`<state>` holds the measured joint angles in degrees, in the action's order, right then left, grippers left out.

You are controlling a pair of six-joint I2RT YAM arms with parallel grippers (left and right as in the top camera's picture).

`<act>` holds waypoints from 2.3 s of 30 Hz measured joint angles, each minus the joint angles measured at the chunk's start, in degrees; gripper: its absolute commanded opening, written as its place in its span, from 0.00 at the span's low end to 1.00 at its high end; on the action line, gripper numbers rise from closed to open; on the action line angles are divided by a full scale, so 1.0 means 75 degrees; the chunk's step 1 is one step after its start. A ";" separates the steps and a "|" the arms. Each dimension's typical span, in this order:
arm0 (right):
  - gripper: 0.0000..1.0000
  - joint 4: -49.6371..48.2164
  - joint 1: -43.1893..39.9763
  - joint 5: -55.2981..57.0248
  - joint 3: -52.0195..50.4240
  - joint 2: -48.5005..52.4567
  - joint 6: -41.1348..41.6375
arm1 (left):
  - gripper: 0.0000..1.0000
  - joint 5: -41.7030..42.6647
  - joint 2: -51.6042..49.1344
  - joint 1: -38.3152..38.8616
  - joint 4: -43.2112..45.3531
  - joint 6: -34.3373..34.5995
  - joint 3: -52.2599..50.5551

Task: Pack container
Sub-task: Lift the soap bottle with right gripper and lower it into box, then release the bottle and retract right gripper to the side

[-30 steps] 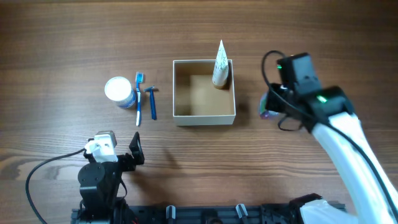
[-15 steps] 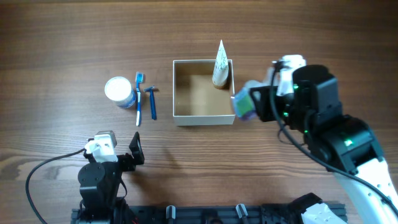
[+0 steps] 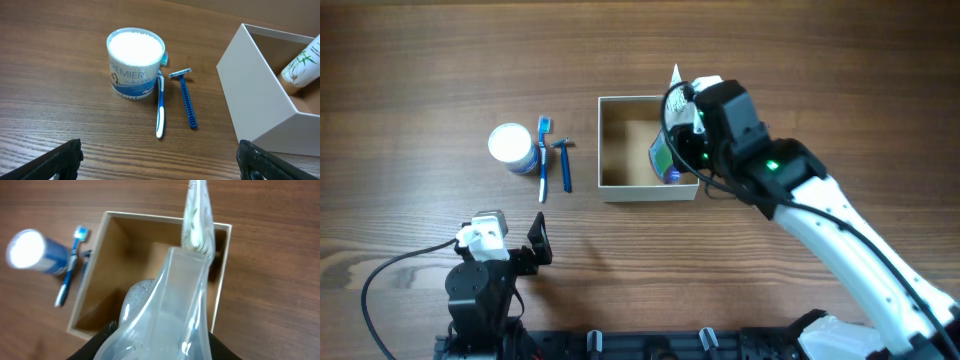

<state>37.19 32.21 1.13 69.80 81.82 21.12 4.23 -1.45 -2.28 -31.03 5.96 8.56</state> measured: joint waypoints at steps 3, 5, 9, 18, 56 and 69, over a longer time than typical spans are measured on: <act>0.04 -0.0143 0.0000 0.0192 0.0000 0.0277 0.0041 | 1.00 0.0000 0.0000 0.0000 0.0000 0.0000 0.0000; 0.05 -0.0163 0.0000 0.0323 0.0000 0.0399 0.0093 | 1.00 0.0000 0.0000 0.0000 0.0003 0.0000 0.0000; 0.04 -0.0082 0.0000 0.0600 0.0000 0.0664 0.0219 | 1.00 0.0000 0.0000 0.0000 0.0000 0.0000 0.0000; 0.22 -0.0073 0.0000 0.1265 0.0000 0.1463 0.0764 | 1.00 0.0000 0.0000 0.0000 0.0000 0.0000 0.0000; 1.00 0.1332 -0.4785 -0.0219 0.0073 -0.1597 0.1466 | 1.00 0.0323 0.0000 0.0000 0.0717 0.0000 -0.0006; 1.00 0.1343 -0.4873 -0.0557 0.0073 -0.1588 0.1498 | 1.00 0.0274 -0.1816 -0.0003 0.1617 0.1075 0.1145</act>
<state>47.27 -4.34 -3.05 70.35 69.91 32.36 6.28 -15.07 -2.31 -18.90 14.02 17.15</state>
